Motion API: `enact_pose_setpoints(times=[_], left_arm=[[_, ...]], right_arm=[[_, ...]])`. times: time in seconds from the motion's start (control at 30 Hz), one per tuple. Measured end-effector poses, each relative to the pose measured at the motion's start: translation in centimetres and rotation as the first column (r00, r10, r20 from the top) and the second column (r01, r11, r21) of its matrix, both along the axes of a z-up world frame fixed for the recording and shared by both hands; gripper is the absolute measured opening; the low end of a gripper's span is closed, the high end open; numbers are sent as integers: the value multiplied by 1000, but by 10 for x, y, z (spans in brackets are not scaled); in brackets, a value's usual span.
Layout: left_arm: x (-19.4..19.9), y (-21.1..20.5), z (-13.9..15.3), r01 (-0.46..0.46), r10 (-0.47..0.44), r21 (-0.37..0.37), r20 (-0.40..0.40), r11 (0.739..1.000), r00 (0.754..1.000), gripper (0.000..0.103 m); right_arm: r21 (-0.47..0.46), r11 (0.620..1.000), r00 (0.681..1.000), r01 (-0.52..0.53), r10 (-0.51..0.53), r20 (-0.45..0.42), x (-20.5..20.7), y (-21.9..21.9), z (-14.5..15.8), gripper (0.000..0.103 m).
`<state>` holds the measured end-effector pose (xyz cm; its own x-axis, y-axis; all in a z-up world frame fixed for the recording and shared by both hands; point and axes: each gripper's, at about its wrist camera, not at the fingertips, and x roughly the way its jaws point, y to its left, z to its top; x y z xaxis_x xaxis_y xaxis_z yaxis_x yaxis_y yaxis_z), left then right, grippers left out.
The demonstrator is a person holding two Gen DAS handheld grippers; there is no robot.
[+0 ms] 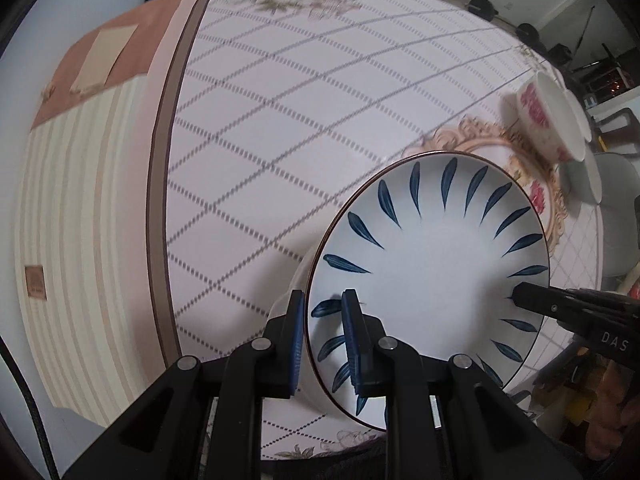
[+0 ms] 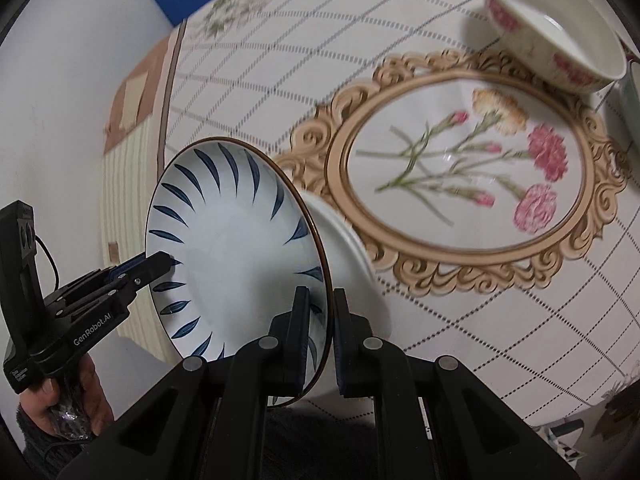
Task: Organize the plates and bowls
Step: 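Carry the blue-striped plate with both tools and lower it onto the white plate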
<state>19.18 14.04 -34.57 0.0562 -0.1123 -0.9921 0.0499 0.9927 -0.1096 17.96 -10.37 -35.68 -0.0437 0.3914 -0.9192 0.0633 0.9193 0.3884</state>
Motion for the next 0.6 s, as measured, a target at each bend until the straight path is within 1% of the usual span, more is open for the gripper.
enact_pose_setpoints(times=[0.27, 0.47, 0.6], left_arm=[[-11, 5, -19, -19, 19, 15, -44, 1000, 999, 16], [-17, 3, -30, -12, 13, 23, -71, 1000, 997, 16], [-18, 0, -33, -7, 9, 23, -75, 1000, 997, 16]], right_arm=[[-20, 999, 999, -43, 43, -25, -11, 13, -18, 12], [-37, 998, 997, -54, 52, -50, -14, 16, -26, 12], [-39, 998, 997, -52, 49, -66, -18, 14, -32, 12]])
